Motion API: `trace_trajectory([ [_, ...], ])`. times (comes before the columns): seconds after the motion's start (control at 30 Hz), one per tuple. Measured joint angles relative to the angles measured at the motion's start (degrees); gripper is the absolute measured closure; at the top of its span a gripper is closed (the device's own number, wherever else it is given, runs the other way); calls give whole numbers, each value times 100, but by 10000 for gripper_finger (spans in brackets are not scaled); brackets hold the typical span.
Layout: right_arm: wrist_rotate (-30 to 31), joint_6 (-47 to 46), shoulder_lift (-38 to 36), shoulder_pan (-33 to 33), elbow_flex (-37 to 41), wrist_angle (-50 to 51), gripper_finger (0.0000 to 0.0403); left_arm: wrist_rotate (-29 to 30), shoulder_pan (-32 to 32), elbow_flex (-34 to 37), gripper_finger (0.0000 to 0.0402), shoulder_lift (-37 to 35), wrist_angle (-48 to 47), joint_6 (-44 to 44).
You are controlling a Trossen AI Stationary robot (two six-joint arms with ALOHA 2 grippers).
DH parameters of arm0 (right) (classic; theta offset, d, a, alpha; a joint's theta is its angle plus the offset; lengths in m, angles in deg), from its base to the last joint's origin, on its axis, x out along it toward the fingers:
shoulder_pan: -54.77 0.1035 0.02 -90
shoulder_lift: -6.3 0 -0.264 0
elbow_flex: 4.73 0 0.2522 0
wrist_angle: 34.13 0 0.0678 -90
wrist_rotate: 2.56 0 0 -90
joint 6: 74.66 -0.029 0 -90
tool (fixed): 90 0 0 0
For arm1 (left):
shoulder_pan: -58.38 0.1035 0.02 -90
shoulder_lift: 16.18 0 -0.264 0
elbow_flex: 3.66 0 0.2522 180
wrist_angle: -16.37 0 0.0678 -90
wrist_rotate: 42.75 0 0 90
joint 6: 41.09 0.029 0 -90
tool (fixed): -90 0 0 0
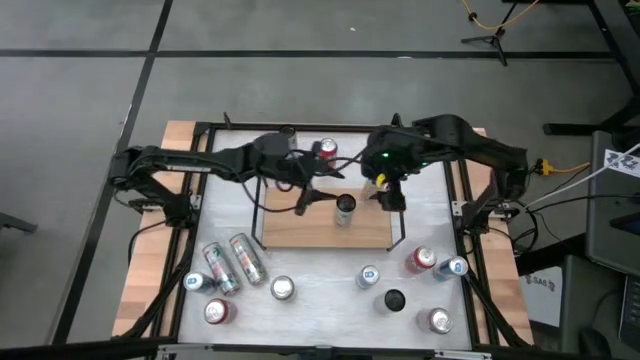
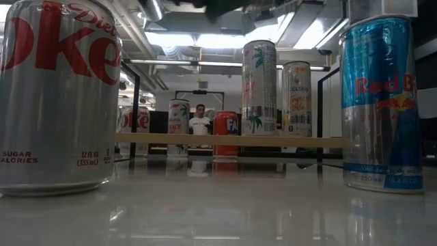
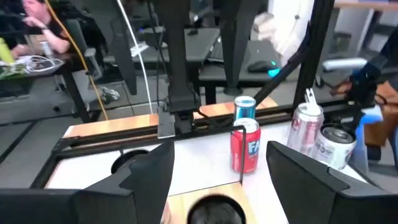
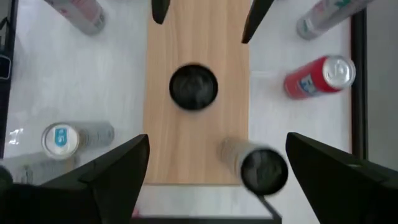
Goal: Place canned beverage on shelf
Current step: Put the top right white-pink soda can on the shelf
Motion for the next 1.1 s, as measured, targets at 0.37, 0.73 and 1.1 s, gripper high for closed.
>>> trace_trajectory([
  [0.37, 321, -661, -1481, 0, 2355, -1188, 31, -555, -2, -1465, 152, 1217, -1786, 673],
  [0.73, 260, -880, -1971, 0, 3247, -1984, 31, -437, 0, -1559, 152, 1415, -2589, 955],
  [1.1, 260, -841, -1937, 0, 3245, -2001, 31, -136, 1, -1559, 152, 1418, -2620, 962],
])
